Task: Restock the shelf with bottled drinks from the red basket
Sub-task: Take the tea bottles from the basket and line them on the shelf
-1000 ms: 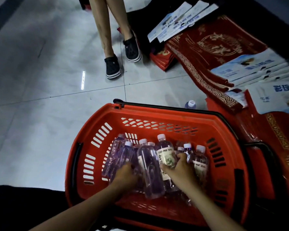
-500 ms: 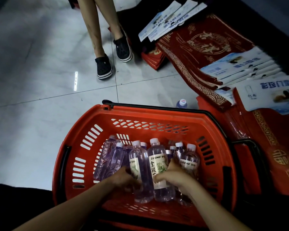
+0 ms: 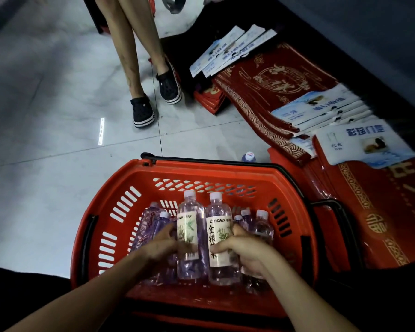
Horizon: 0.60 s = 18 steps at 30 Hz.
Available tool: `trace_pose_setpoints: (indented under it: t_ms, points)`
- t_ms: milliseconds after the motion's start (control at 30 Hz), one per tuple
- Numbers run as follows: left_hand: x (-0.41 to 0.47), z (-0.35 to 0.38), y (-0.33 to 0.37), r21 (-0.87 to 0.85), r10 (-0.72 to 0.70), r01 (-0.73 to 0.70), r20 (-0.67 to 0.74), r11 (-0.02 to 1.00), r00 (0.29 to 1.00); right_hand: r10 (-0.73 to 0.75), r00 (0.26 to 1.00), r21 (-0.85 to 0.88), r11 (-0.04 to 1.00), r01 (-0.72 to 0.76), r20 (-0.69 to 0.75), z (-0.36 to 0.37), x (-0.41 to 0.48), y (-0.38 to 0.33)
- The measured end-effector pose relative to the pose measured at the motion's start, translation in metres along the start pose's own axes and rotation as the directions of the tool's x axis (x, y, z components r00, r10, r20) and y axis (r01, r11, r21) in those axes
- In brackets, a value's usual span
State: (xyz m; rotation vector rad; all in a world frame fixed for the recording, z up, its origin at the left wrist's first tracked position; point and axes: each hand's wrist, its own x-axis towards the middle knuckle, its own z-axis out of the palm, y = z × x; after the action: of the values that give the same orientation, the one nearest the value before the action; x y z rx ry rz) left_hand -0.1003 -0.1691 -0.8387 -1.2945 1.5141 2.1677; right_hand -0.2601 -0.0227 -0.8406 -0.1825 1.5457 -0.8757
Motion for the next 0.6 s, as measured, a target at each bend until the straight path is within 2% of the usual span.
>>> trace_pose_setpoints:
  t_ms: [100,200,400,533,600]
  points:
    - [-0.024,0.004,0.034,-0.017,0.169,-0.169,-0.034,0.985,0.985,-0.176,0.983,0.009,0.984,0.176,-0.050,-0.003,-0.028,-0.029]
    - [-0.058,0.012,0.079,0.019,0.370,-0.370,-0.019,0.929,0.929,-0.362,0.924,0.007,0.931,0.366,-0.118,-0.007,-0.067,-0.065]
    - [-0.133,0.051,0.161,0.028,0.618,-0.619,0.034,0.785,0.785,-0.658,0.715,-0.058,0.744,0.665,-0.237,-0.021,-0.175,-0.120]
    - [-0.168,0.097,0.197,0.042,0.733,-0.739,0.101,0.672,0.672,-0.759,0.572,-0.121,0.629,0.768,-0.310,-0.040,-0.245,-0.132]
    - [-0.176,0.126,0.210,0.034,0.763,-0.774,0.145,0.632,0.630,-0.777,0.492,-0.160,0.585,0.795,-0.393,-0.052,-0.277,-0.129]
